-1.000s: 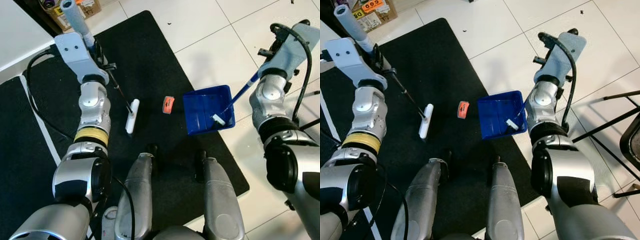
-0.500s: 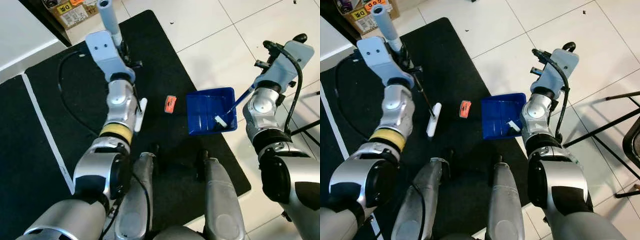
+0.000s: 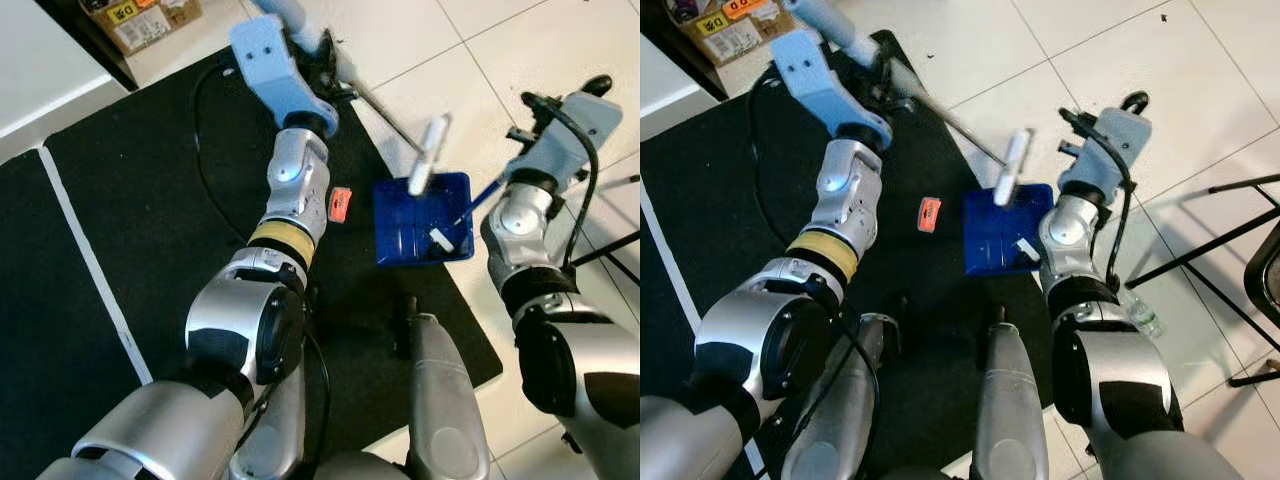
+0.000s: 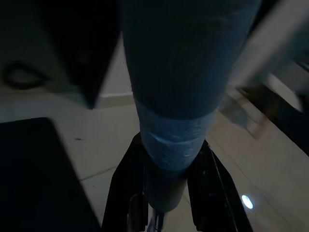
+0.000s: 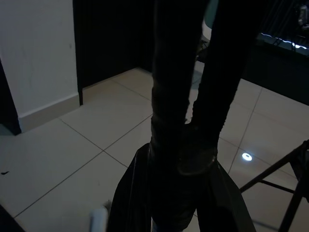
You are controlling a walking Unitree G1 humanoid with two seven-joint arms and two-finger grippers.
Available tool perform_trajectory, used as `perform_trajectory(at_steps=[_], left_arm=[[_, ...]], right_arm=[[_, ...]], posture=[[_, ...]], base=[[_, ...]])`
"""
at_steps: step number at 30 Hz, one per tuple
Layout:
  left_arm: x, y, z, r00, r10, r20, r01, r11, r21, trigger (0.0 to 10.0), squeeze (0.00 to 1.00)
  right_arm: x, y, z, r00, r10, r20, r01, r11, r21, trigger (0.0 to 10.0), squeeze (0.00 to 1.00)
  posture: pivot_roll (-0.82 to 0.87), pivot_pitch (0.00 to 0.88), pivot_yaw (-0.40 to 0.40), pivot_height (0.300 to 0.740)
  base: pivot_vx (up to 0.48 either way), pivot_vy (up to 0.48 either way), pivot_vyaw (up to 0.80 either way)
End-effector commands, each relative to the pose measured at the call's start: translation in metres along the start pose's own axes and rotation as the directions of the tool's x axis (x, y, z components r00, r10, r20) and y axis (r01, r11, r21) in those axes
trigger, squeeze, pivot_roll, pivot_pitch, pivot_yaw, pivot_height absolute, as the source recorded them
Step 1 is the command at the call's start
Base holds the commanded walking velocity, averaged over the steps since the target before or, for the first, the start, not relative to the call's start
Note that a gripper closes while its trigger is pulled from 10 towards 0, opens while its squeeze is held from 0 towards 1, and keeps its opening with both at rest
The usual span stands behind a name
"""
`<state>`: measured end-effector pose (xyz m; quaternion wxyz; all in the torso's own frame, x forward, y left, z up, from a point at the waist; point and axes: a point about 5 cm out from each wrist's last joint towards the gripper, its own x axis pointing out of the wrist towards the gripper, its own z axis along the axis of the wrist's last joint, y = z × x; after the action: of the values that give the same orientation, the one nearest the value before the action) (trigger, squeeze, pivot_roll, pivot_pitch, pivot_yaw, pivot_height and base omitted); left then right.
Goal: Sweep floor
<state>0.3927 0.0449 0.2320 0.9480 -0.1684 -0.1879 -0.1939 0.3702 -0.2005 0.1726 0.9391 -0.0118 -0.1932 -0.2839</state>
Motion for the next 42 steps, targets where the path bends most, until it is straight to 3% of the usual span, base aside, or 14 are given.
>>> perform_trajectory(at_steps=[1,3,5,6,7,11,19,21,22,27,29,35,36,42], left_arm=[[-0.011,-0.052,-0.03,0.994,-0.099,-0.045,0.093,0.988,-0.124,10.0,0.0],[-0.011,-0.05,-0.026,0.995,-0.102,-0.012,0.1,0.99,-0.103,10.0,0.0],[-0.007,-0.034,-0.01,0.995,-0.076,0.062,0.078,0.997,-0.016,10.0,0.0],[-0.007,-0.034,-0.01,0.995,-0.076,0.062,0.078,0.997,-0.016,10.0,0.0],[-0.003,-0.012,0.013,0.987,-0.051,0.154,0.035,0.994,0.105,10.0,0.0],[-0.002,0.022,0.043,0.969,-0.012,0.248,-0.049,0.971,0.235,10.0,0.0],[-0.014,0.059,0.052,0.966,0.043,0.254,-0.12,0.948,0.296,10.0,0.0],[-0.018,0.06,0.048,0.973,0.011,0.23,-0.1,0.919,0.381,10.0,0.0],[-0.021,0.06,0.042,0.979,-0.009,0.202,-0.084,0.889,0.449,10.0,0.0],[-0.025,0.06,0.033,0.988,-0.036,0.153,-0.052,0.843,0.535,10.0,0.0],[-0.032,0.052,0.013,0.995,-0.069,0.066,0.016,0.801,0.599,10.0,0.0],[-0.038,0.035,-0.01,0.995,-0.102,0.0,0.08,0.779,0.622,10.0,0.0],[-0.04,0.031,-0.015,0.993,-0.114,-0.014,0.096,0.762,0.64,10.0,0.0],[-0.046,0.025,-0.026,0.991,-0.124,-0.041,0.118,0.721,0.683,10.0,0.0]], right_arm=[[-0.013,-0.017,-0.025,0.996,-0.025,-0.089,0.016,0.995,-0.099,10.0,0.0],[-0.012,-0.017,-0.024,0.996,-0.029,-0.086,0.02,0.995,-0.099,10.0,0.0],[-0.01,-0.019,-0.023,0.996,-0.034,-0.079,0.026,0.995,-0.1,10.0,0.0],[-0.01,-0.019,-0.023,0.996,-0.034,-0.079,0.026,0.995,-0.1,10.0,0.0],[-0.009,-0.02,-0.023,0.996,-0.038,-0.076,0.03,0.994,-0.102,10.0,0.0],[-0.008,-0.022,-0.022,0.997,-0.042,-0.071,0.034,0.994,-0.105,10.0,0.0],[-0.008,-0.021,-0.021,0.997,-0.036,-0.063,0.029,0.994,-0.107,10.0,0.0],[-0.008,-0.02,-0.021,0.998,-0.03,-0.057,0.024,0.994,-0.107,10.0,0.0],[-0.008,-0.019,-0.02,0.998,-0.025,-0.051,0.019,0.994,-0.107,10.0,0.0],[-0.009,-0.018,-0.019,0.999,-0.019,-0.042,0.015,0.994,-0.107,10.0,0.0],[-0.01,-0.018,-0.019,0.999,-0.017,-0.034,0.014,0.994,-0.108,10.0,0.0],[-0.014,-0.022,-0.02,1.0,-0.025,-0.016,0.023,0.994,-0.11,10.0,0.0],[-0.015,-0.023,-0.021,1.0,-0.028,-0.012,0.027,0.993,-0.111,10.0,0.0],[-0.016,-0.025,-0.02,0.999,-0.032,0.002,0.032,0.993,-0.112,10.0,0.0]], posture=[[0.01,0.506,0.052,0.74],[0.01,0.507,0.054,0.74],[0.01,0.512,0.056,0.74],[0.01,0.512,0.056,0.74],[0.01,0.514,0.055,0.74],[0.01,0.515,0.053,0.74],[0.0,0.512,0.04,0.74],[-0.01,0.516,0.037,0.74],[-0.02,0.526,0.035,0.74],[-0.03,0.535,0.033,0.74],[-0.04,0.549,0.029,0.74],[-0.07,0.566,0.028,0.74],[-0.08,0.567,0.029,0.74],[-0.1,0.57,0.03,0.74]], base=[[0.0,0.0,0.0],[0.0,0.0,0.0],[0.0,0.0,0.0],[0.0,0.0,0.0],[0.0,0.0,0.0],[0.0,0.0,0.0],[0.0,0.0,0.0],[0.0,0.0,0.0],[0.0,0.0,0.0],[0.0,0.0,0.0],[0.0,0.0,0.0],[0.0,0.0,0.0],[0.0,0.0,0.0],[0.0,0.0,0.0]])
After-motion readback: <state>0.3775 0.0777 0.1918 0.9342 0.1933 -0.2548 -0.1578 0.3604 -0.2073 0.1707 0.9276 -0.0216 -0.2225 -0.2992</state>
